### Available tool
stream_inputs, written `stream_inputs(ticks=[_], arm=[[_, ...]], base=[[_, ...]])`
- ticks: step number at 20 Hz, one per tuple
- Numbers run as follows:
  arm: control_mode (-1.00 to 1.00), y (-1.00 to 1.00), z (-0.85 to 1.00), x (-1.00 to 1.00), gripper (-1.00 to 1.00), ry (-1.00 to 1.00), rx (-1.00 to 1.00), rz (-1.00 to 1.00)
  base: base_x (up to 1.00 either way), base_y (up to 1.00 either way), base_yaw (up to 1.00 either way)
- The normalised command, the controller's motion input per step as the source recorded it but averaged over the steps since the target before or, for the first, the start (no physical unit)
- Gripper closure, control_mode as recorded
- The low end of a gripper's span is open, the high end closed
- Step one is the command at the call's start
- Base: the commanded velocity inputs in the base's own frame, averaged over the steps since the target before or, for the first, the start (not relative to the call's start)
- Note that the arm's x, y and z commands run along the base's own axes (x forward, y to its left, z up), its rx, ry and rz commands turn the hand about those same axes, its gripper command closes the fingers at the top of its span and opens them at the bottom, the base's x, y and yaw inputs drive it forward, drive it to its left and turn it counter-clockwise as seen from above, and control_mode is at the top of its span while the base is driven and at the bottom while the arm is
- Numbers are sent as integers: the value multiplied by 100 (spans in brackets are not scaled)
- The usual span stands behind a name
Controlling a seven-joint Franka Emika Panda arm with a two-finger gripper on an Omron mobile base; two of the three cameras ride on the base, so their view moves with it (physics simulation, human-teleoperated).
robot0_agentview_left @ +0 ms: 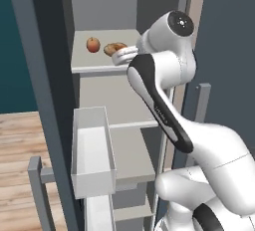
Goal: Take the bell pepper, peach, and chicken drumstick from the freezer and place them in the bowl on the counter.
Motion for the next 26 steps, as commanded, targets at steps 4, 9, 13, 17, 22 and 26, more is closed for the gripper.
stream_inputs(ticks=[4, 9, 13, 17, 22, 26], arm=[[-100, 0, 0, 58, -100, 0, 0, 0], [-100, 2, 0, 53, -100, 1, 0, -1], [-100, 17, -1, 31, -100, 5, 0, -1], [-100, 18, -11, 28, -100, 6, 0, 0], [-100, 10, -26, 29, -100, 4, 0, 0], [-100, 0, -31, 35, -100, 0, 0, 0]], base=[[0, 0, 0], [0, 0, 0], [0, 0, 0], [0, 0, 0], [0, 0, 0], [0, 0, 0]])
